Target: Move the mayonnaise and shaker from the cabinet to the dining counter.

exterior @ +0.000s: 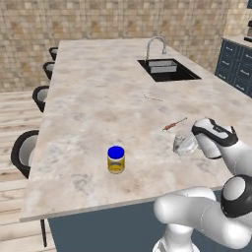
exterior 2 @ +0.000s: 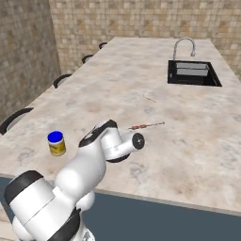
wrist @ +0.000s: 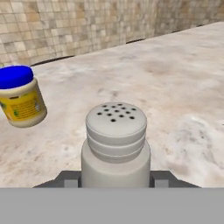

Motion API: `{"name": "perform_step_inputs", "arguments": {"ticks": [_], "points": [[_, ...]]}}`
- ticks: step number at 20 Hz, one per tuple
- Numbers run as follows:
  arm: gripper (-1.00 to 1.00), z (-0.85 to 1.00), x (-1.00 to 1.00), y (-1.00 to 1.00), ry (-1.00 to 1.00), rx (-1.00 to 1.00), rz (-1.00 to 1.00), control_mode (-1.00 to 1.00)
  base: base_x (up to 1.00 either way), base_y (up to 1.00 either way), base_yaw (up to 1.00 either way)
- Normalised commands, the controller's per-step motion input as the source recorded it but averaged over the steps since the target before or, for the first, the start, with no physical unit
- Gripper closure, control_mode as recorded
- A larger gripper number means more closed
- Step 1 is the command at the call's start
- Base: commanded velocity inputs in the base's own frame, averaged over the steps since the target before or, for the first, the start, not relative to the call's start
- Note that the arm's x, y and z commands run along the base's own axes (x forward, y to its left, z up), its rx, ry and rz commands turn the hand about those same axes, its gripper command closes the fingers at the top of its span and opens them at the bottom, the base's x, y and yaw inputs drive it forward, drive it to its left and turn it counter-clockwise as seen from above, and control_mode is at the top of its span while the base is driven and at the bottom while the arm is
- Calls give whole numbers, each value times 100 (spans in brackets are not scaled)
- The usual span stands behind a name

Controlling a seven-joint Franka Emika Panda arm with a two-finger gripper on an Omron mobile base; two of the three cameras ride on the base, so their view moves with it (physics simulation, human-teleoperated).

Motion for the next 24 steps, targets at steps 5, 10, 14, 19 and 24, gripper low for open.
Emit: {"name": "perform_step_inputs", "arguments": {"ticks": [5, 10, 14, 19, 24], "points": [[100, -30, 1, -2, 0, 3, 1, -100, 0, 0, 0], [100, -14, 0, -12, 0, 8, 1, -100, 0, 0, 0], [100, -13, 0, -9, 0, 3, 0, -100, 0, 0, 0], [100, -9, 0, -10, 0, 0, 0, -100, 0, 0, 0], [100, -4, 0, -8, 0, 0, 0, -100, 0, 0, 0]]}}
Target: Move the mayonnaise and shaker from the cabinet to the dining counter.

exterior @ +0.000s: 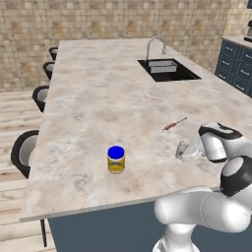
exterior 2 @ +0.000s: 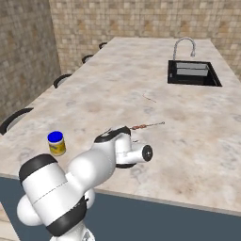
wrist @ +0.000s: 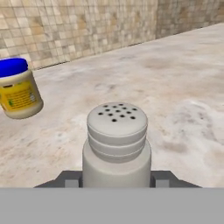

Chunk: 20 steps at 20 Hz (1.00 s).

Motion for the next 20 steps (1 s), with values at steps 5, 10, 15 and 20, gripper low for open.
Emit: {"name": "perform_step_inputs", "arguments": {"ticks": [5, 10, 15, 20], "points": [[-100, -3, 0, 0, 0, 0, 3, -100, 0, 0, 0], [-100, -1, 0, 0, 0, 0, 4, -100, 0, 0, 0], [-100, 10, -1, 0, -5, 0, 6, -100, 0, 0, 0], [-100, 54, -6, 0, -9, 0, 8, -100, 0, 0, 0]]}}
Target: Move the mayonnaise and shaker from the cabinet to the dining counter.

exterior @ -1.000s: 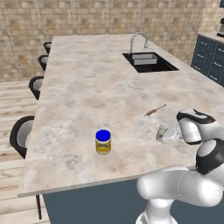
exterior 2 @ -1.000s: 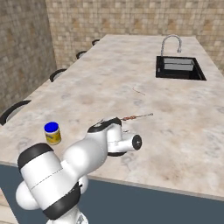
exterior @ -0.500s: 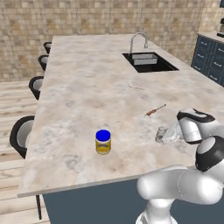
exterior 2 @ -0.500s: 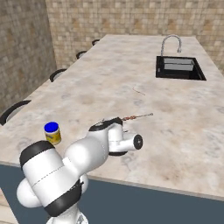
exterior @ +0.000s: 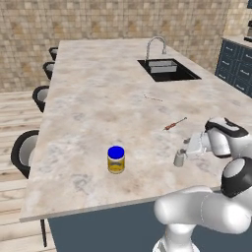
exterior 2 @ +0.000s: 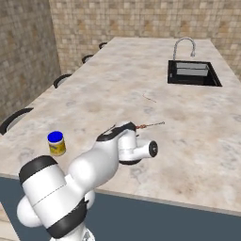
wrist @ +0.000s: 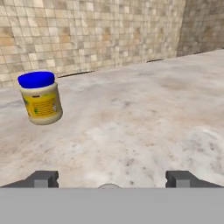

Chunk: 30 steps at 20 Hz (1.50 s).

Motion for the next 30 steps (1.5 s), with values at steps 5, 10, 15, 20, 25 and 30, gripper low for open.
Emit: {"name": "perform_step_inputs", "arguments": {"ticks": [5, 10, 15, 20, 25, 30], "points": [[-100, 89, -20, 0, -3, 1, 6, -100, 0, 0, 0], [-100, 98, -29, 4, 14, 0, -1, -100, 0, 0, 0], [-100, 58, -29, 46, 36, -13, -16, -100, 0, 0, 0], [-100, 31, -12, 73, 45, -27, -27, -100, 0, 0, 0], [-100, 22, -22, 49, 31, -25, -30, -100, 0, 0, 0], [-100, 2, -12, 13, 12, -16, -28, -100, 0, 0, 0]]}}
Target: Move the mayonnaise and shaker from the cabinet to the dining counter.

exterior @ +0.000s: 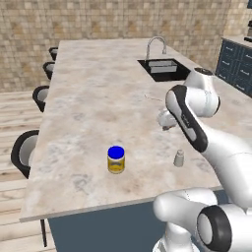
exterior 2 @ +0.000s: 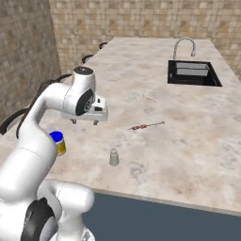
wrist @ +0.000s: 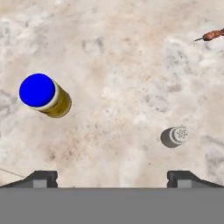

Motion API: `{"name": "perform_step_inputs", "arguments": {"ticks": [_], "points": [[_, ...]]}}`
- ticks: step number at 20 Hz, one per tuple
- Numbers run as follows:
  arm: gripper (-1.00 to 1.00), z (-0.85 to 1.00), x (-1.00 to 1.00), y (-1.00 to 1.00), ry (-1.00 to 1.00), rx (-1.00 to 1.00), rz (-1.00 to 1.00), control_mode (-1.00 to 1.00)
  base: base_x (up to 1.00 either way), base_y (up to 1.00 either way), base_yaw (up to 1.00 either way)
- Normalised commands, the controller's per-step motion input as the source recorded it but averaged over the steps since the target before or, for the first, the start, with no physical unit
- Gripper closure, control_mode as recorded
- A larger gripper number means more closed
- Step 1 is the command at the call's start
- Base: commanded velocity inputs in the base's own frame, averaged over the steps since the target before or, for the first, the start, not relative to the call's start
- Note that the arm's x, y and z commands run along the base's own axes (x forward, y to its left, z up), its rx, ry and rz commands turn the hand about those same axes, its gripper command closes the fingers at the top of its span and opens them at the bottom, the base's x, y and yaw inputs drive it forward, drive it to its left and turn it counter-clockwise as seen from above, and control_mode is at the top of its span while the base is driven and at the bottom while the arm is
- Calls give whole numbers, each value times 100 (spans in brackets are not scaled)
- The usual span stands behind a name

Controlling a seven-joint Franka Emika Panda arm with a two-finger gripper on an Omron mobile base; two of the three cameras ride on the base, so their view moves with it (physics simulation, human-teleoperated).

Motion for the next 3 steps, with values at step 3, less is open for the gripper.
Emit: {"name": "perform_step_inputs", "arguments": {"ticks": [3], "points": [[-100, 5, -22, 0, 0, -3, -22, -100, 0, 0, 0]]}}
